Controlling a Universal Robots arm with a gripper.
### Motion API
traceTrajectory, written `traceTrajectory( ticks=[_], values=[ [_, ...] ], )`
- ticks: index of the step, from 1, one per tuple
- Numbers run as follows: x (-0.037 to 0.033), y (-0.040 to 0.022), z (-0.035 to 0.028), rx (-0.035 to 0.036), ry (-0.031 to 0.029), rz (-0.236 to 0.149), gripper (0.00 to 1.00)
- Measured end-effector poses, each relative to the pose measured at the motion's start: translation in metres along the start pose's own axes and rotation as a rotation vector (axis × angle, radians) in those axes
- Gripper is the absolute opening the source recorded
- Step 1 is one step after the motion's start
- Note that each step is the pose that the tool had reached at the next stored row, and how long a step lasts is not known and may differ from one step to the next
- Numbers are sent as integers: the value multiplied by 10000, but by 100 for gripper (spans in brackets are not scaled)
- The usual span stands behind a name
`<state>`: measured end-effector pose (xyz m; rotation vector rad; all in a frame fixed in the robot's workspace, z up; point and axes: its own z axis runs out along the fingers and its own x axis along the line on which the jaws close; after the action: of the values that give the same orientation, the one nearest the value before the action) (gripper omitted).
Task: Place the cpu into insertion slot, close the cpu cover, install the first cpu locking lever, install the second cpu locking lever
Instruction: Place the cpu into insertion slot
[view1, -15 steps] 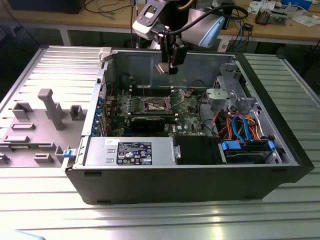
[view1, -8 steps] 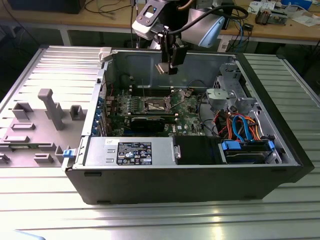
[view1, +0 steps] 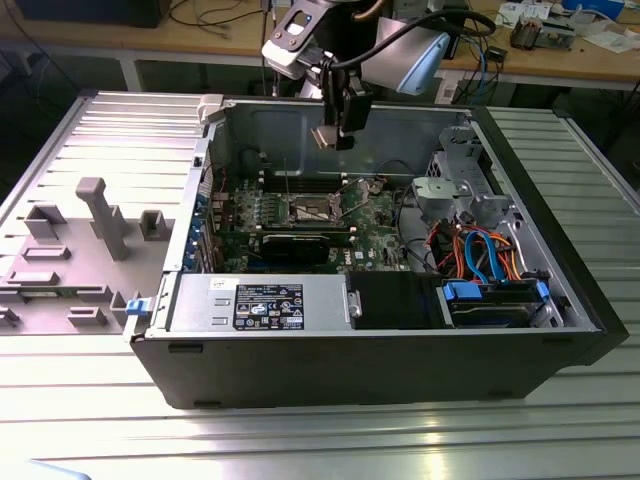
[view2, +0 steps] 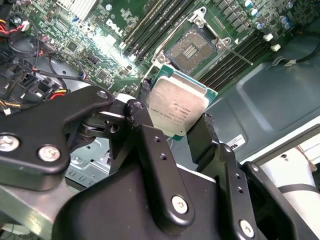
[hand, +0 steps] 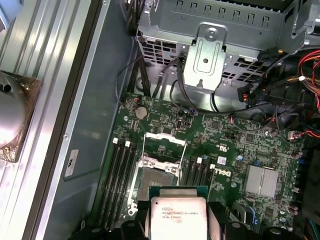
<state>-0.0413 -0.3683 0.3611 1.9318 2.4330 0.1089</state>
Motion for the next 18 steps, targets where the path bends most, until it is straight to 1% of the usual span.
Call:
traceTrajectory(
  ticks=[3, 5, 7, 9, 18],
  values=[
    [0, -1, 6, -1, -20, 237, 54],
    [0, -1, 12, 6, -23, 301, 54],
    [0, -2, 19, 35, -22, 378, 54],
    [0, -2, 19, 45, -23, 403, 54],
    [0, -2, 20, 45, -22, 405, 54]
  ],
)
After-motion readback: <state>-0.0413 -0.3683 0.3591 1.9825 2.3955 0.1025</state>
